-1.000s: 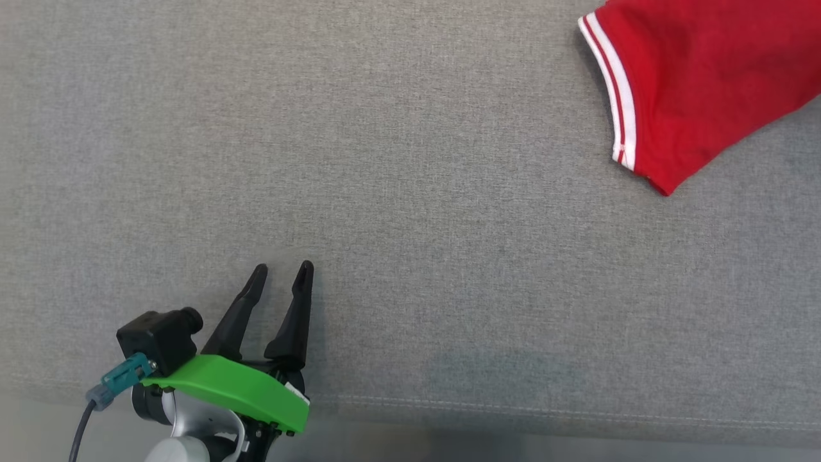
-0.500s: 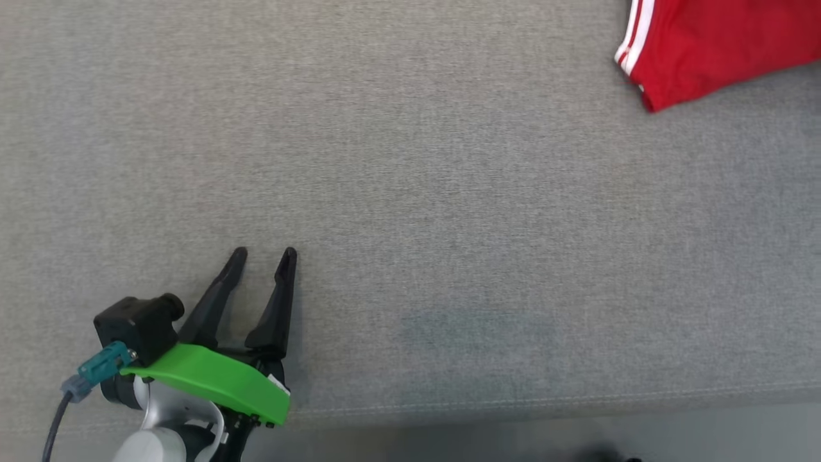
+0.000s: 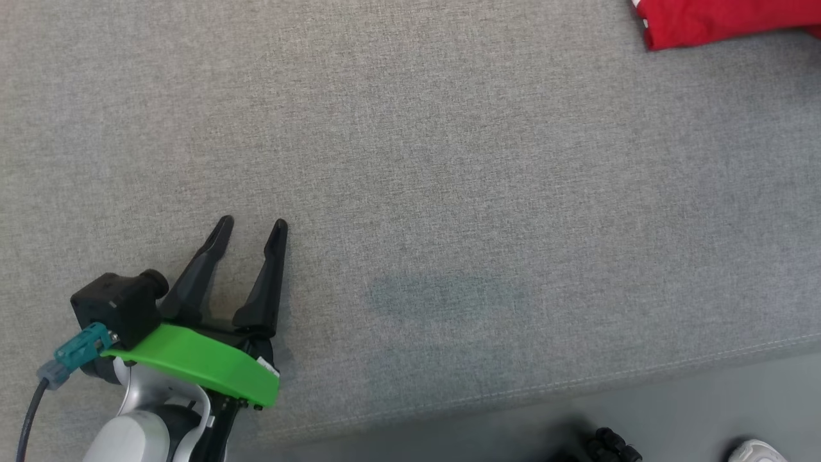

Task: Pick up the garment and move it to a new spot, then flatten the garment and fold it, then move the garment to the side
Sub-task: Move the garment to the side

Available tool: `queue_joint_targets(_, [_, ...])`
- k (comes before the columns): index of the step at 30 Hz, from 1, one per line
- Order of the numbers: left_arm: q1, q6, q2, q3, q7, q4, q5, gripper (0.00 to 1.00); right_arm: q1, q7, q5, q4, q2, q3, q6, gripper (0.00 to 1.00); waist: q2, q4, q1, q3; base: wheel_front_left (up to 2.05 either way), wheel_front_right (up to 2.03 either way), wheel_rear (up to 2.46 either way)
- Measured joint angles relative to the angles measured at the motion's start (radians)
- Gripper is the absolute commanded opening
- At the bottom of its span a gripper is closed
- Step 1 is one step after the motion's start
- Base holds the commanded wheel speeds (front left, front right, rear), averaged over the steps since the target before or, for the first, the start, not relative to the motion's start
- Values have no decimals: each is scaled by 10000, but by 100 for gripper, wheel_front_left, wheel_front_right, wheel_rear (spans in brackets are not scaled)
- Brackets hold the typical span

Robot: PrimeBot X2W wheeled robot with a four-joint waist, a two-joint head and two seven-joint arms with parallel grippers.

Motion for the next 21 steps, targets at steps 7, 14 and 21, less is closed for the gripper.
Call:
queue_joint_targets(7, [-142, 6, -134, -138, 144, 27, -2, 100, -494, -247, -236, 144, -77, -4, 79, 0, 0, 19, 0, -35, 0, 0, 0])
queue_joint_targets(14, [-153, 8, -313, -157, 201, 25, -2, 100, -790, -240, -330, 226, -31, 100, 79, 0, 0, 157, 0, -69, 0, 0, 0])
queue_joint_targets(21, [-97, 8, -337, 38, 230, -31, -2, 100, -817, -451, 15, 704, 67, -313, 86, 0, 0, 129, 0, -5, 0, 0, 0])
